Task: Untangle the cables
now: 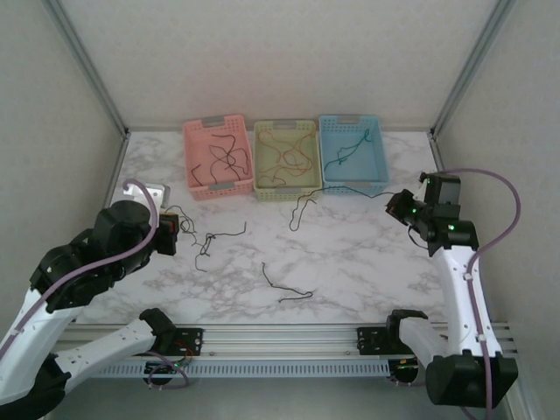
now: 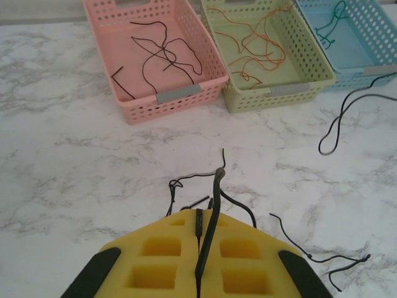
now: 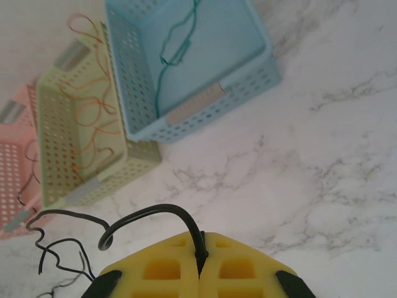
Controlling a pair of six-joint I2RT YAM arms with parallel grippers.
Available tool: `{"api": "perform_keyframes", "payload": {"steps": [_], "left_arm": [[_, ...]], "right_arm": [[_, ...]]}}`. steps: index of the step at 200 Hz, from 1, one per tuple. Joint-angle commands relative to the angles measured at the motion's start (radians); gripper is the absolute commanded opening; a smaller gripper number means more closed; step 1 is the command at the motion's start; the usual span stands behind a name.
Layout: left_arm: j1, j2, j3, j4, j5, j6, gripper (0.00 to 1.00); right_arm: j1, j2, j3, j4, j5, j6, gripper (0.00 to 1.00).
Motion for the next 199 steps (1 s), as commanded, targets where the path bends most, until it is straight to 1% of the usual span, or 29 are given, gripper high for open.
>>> {"api": "perform_keyframes", "payload": {"steps": [1, 13, 24, 53, 73, 85, 97, 103, 118, 130, 151, 172, 199], "left_arm": [[0.002, -0.004, -0.015, 0.031, 0.021, -0.007, 0.0], [0.002, -0.003, -0.02, 0.032, 0.024, -0.007, 0.0], [0.002, -0.006, -0.022, 0.033, 0.025, -0.009, 0.0], [0.003, -0.016, -0.029, 0.03, 0.019, -0.009, 0.0], [0.003, -0.02, -0.031, 0.024, 0.016, -0.012, 0.0], [0.001, -0.028, -0.034, 0.021, 0.013, -0.015, 0.0], [0.002, -0.035, -0.038, 0.02, 0.01, -0.018, 0.0], [0.003, -0.037, -0.04, 0.018, 0.009, -0.018, 0.0], [0.002, -0.039, -0.047, 0.018, 0.005, -0.021, 0.0], [0.003, -0.039, -0.051, 0.018, 0.005, -0.024, 0.0], [0.003, -0.037, -0.042, 0.01, 0.003, -0.02, 0.0], [0.004, -0.039, -0.028, -0.007, -0.008, -0.015, 0.0], [0.004, -0.05, -0.029, -0.022, -0.017, -0.014, 0.0]], "right_arm": [[-0.004, -0.051, 0.07, 0.019, 0.046, 0.037, 0.0], [-0.003, -0.063, 0.094, 0.027, 0.095, 0.045, 0.0], [-0.004, -0.06, 0.118, 0.036, 0.1, 0.05, 0.0], [-0.004, -0.02, 0.154, 0.106, -0.002, 0.1, 0.0], [-0.004, 0.027, 0.181, 0.153, -0.04, 0.146, 0.0], [0.001, 0.057, 0.19, 0.203, -0.076, 0.199, 0.0], [0.027, 0.09, 0.18, 0.286, -0.107, 0.268, 0.0], [0.051, 0.11, 0.186, 0.309, -0.089, 0.287, 0.0], [0.139, 0.17, 0.218, 0.337, 0.024, 0.306, 0.0], [0.206, 0.227, 0.241, 0.397, 0.092, 0.326, 0.0], [0.316, 0.365, 0.312, 0.469, 0.201, 0.347, 0.0], [0.372, 0.526, 0.415, 0.489, 0.279, 0.382, 0.0], [0.425, 0.713, 0.551, 0.5, 0.305, 0.415, 0.0]]}}
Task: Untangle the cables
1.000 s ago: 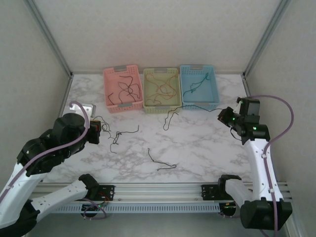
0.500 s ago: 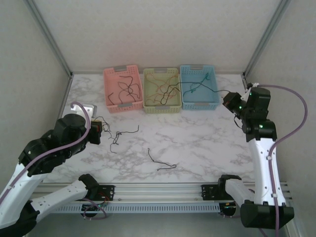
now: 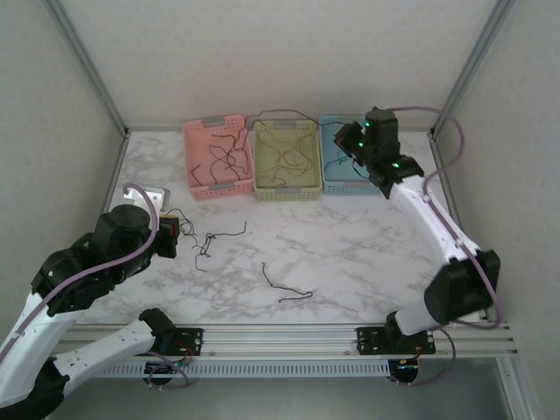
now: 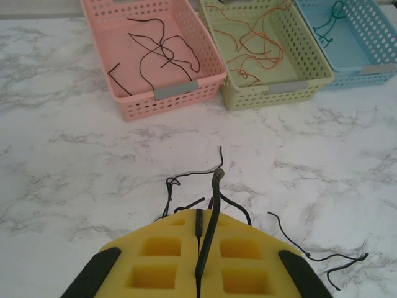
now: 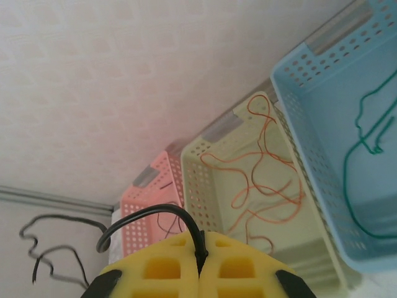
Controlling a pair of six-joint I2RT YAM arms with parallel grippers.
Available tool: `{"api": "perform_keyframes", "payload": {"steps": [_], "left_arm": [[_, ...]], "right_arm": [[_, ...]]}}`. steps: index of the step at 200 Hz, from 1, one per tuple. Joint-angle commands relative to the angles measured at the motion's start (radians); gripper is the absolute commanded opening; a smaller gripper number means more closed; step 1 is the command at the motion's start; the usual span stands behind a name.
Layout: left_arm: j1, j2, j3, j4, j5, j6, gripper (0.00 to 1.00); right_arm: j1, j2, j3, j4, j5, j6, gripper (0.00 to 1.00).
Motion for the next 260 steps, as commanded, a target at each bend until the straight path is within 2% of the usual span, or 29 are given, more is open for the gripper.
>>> {"api": "perform_keyframes", "payload": {"steps": [1, 61, 129, 214, 260], "left_arm": [[0.004, -0.018, 0.011, -0.035, -0.019, -0.006, 0.0], [0.003, -0.018, -0.011, -0.04, -0.017, -0.003, 0.0], [0.004, -0.029, -0.024, -0.035, -0.004, -0.003, 0.0], [0.004, -0.027, -0.063, -0.019, 0.007, -0.004, 0.0], [0.004, -0.028, -0.071, -0.016, 0.007, -0.006, 0.0]], "right_arm": [[0.041, 0.137, 0.121, 0.055, 0.097, 0.053, 0.0], [0.157, 0.52, 0.544, -0.08, 0.194, 0.029, 0.0], [0.259, 0.918, 1.101, -0.359, 0.272, -0.008, 0.0], [0.314, 1.022, 1.189, -0.38, 0.353, -0.077, 0.0], [0.341, 1.031, 1.19, -0.344, 0.297, -0.075, 0.0]]}}
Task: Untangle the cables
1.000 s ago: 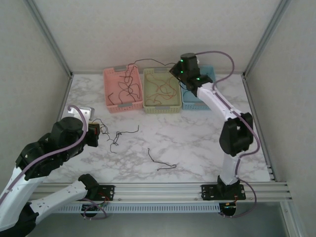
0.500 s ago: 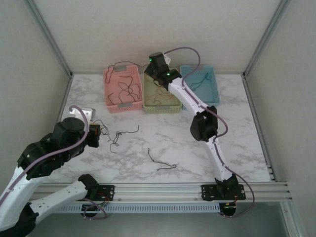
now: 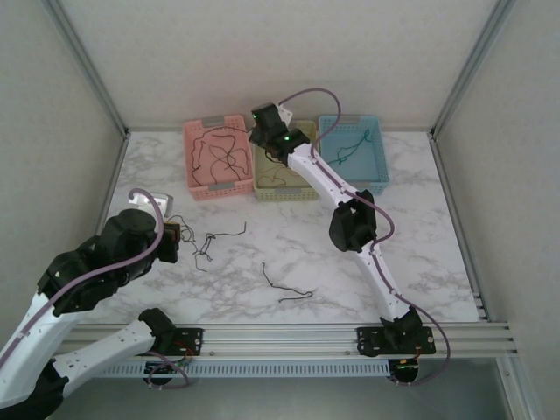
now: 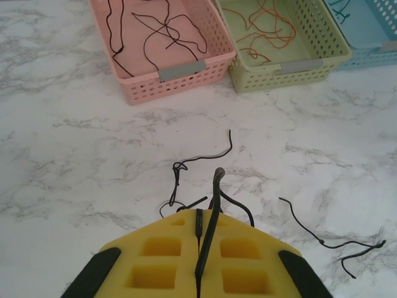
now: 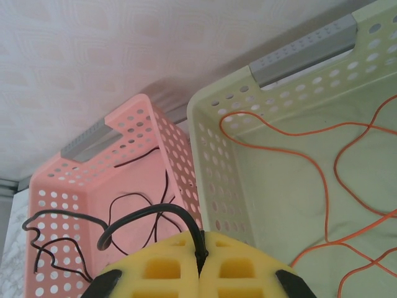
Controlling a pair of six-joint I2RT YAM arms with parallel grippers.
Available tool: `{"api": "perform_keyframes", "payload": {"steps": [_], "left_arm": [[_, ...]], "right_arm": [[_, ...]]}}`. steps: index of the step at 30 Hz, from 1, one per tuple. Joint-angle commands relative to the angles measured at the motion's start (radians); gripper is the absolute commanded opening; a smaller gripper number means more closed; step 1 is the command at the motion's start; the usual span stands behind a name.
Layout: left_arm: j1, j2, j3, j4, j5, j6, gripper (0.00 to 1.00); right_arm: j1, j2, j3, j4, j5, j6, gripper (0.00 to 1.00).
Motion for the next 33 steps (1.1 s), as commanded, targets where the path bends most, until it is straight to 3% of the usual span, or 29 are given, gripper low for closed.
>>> {"api": "perform_keyframes", "payload": {"steps": [1, 19, 33], "left_arm": [[0.004, -0.008, -0.011, -0.002, 0.006, -0.006, 0.0], [0.004, -0.025, -0.039, 0.005, 0.012, -0.011, 0.0], [0.004, -0.041, -0.033, -0.014, 0.009, -0.01, 0.0]], "right_arm": [[0.029, 0.026, 0.047, 0.021, -0.006, -0.016, 0.0], [0.108, 0.028, -0.047, -0.009, -0.114, 0.071, 0.0], [0.129, 0.18, 0.073, -0.031, -0.17, 0.077, 0.0]]}}
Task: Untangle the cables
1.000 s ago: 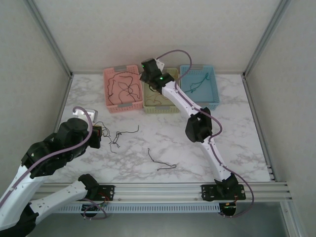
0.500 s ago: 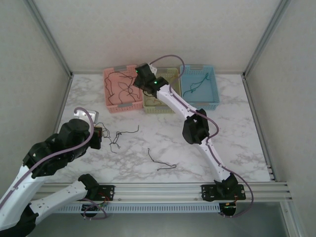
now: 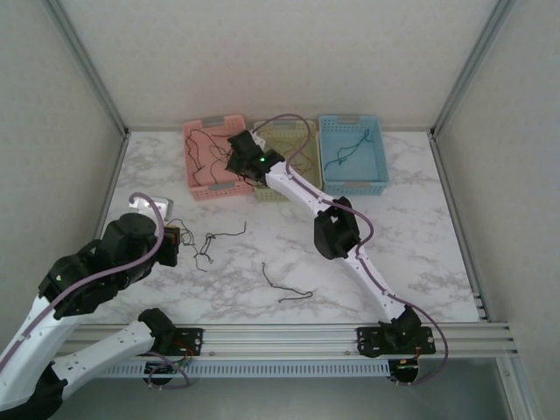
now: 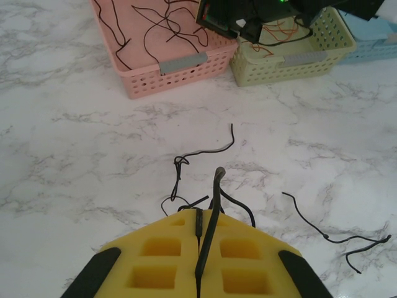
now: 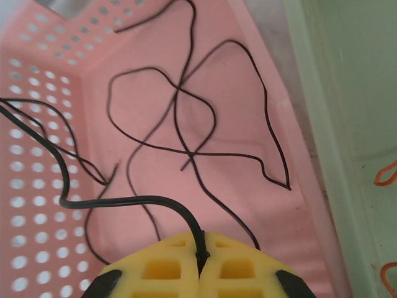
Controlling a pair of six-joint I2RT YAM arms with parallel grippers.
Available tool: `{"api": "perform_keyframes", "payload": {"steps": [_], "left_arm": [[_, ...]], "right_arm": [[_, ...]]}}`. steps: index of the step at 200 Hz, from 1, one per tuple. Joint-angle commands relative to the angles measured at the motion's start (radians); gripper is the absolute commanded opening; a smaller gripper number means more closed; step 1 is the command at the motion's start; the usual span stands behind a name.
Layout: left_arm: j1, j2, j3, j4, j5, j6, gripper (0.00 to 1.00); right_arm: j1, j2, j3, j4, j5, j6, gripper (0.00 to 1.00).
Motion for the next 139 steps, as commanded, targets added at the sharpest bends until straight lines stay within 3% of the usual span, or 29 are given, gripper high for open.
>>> {"api": "perform_keyframes", "payload": {"steps": [1, 72, 112, 139], "left_arm": [[0.004, -0.01, 0.005, -0.015, 0.006, -0.01, 0.0], [0.004, 0.006, 0.017, -0.005, 0.019, -0.007, 0.0], [0.004, 0.014, 0.015, 0.006, 0.026, -0.009, 0.0], [0.004, 0.017, 0.017, 0.009, 0.029, -0.011, 0.0]], "right_arm": [[0.022, 0.05, 0.063, -0.027, -0.032, -0.008, 0.0], [0.026, 0.092, 0.112, -0.045, -0.056, -0.025, 0.0], [0.026, 0.032, 0.108, -0.053, -0.048, -0.055, 0.21], [0.026, -0.01, 0.106, -0.057, -0.048, -0.074, 0.29]]}}
